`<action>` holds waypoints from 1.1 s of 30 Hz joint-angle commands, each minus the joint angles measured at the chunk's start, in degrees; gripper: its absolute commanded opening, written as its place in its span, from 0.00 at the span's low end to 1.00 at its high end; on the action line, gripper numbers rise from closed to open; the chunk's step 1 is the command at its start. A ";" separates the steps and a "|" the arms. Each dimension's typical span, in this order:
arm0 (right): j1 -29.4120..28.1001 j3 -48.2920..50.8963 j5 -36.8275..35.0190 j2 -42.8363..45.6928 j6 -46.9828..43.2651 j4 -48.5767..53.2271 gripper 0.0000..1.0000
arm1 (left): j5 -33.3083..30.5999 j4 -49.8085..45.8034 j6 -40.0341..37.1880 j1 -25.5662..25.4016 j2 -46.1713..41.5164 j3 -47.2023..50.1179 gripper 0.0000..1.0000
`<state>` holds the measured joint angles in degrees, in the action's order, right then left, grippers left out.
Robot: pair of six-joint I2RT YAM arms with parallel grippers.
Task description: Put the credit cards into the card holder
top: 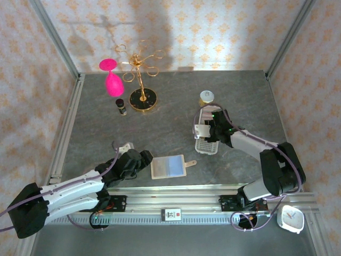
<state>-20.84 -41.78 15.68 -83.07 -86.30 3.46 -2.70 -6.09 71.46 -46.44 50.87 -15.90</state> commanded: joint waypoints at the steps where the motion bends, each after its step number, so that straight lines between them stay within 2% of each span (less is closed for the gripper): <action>1: 0.08 0.20 -1.62 2.28 -0.36 -1.22 0.41 | 0.72 1.70 -1.39 0.54 0.58 0.61 0.70; 3: 0.02 -0.01 -1.60 2.40 -0.36 -0.93 0.33 | 0.93 2.02 -1.40 0.58 0.89 0.61 0.70; 6: -0.03 -0.01 -1.70 2.41 -0.40 -0.49 0.28 | 1.29 2.39 -1.59 0.73 1.12 0.62 0.69; 16: -0.07 0.54 -1.90 3.74 -0.27 0.84 0.18 | 2.02 3.01 -1.85 1.17 1.51 1.04 0.68; 23: -0.07 0.43 -2.21 5.36 0.08 1.92 0.15 | 2.35 3.09 -2.10 1.26 1.73 0.87 0.67; 33: 0.00 -0.22 -0.73 8.37 2.40 6.53 0.00 | 2.94 3.11 -2.97 1.26 2.98 0.04 0.67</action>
<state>-20.97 -41.56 15.86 -76.77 -85.12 8.88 -0.21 -3.97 70.15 -45.69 53.28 -15.38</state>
